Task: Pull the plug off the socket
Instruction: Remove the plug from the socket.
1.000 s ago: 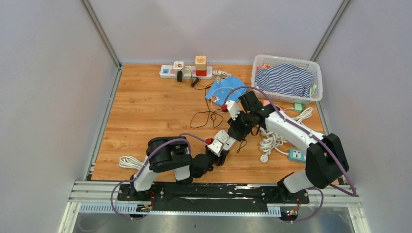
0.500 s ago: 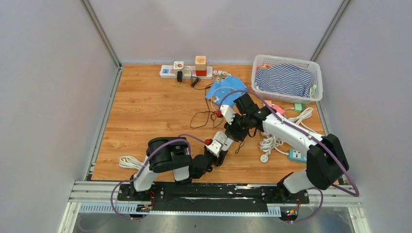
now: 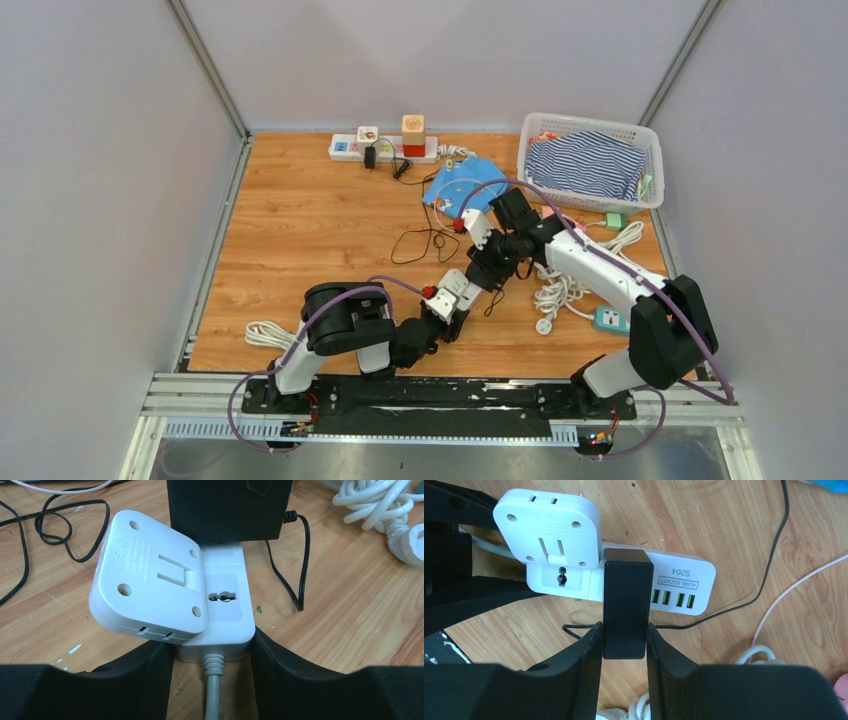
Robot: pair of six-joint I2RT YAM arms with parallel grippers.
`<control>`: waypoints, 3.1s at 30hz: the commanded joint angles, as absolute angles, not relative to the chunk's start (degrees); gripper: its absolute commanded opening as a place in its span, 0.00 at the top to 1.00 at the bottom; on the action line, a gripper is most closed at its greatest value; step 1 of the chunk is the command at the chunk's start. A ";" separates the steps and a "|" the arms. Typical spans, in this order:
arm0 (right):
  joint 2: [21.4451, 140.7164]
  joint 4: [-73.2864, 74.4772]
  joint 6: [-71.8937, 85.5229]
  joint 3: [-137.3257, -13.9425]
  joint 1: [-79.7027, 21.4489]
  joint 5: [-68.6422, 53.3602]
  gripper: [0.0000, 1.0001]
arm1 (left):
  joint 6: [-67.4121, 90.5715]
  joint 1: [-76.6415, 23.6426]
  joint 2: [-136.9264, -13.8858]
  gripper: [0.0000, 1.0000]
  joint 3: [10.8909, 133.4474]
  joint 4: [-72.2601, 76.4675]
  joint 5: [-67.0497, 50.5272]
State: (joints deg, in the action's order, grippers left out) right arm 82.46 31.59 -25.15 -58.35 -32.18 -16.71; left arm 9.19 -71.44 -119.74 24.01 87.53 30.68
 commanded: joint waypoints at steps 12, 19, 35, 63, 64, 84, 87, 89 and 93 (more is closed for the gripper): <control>88.50 36.10 -26.05 -62.30 -30.98 -22.23 0.38 | 8.88 -71.19 -120.96 1.00 22.99 87.40 32.15; 91.90 35.88 -25.64 -64.71 -32.60 -22.00 0.43 | 8.96 -71.19 -120.90 1.00 22.91 87.41 31.99; 89.09 33.20 -25.43 -62.92 -33.23 -11.14 1.00 | 8.87 -71.19 -120.95 1.00 23.03 87.42 31.96; 86.76 34.68 -26.68 -62.17 -31.72 -11.91 1.00 | 8.79 -71.19 -121.11 1.00 23.12 87.40 32.06; 86.89 34.19 -26.35 -62.14 -31.73 -8.79 1.00 | 8.79 -71.19 -121.11 1.00 23.14 87.39 31.97; 88.17 34.33 -25.27 -62.19 -31.04 -8.32 1.00 | 8.88 -71.19 -120.94 1.00 22.94 87.43 31.91; 88.03 35.52 -26.72 -62.14 -31.03 -13.90 1.00 | 8.79 -71.19 -120.94 1.00 23.05 87.39 31.89; 86.92 37.18 -29.06 -62.01 -31.84 -22.47 1.00 | 8.79 -71.19 -120.94 1.00 23.03 87.39 31.82; 83.47 35.78 -31.88 -59.48 -38.16 -22.62 1.00 | 8.88 -71.19 -120.94 1.00 23.03 87.42 31.98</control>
State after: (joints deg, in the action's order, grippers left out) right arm 87.74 34.76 -26.74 -62.08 -32.29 -20.58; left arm 8.56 -71.44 -119.74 24.05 87.50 29.82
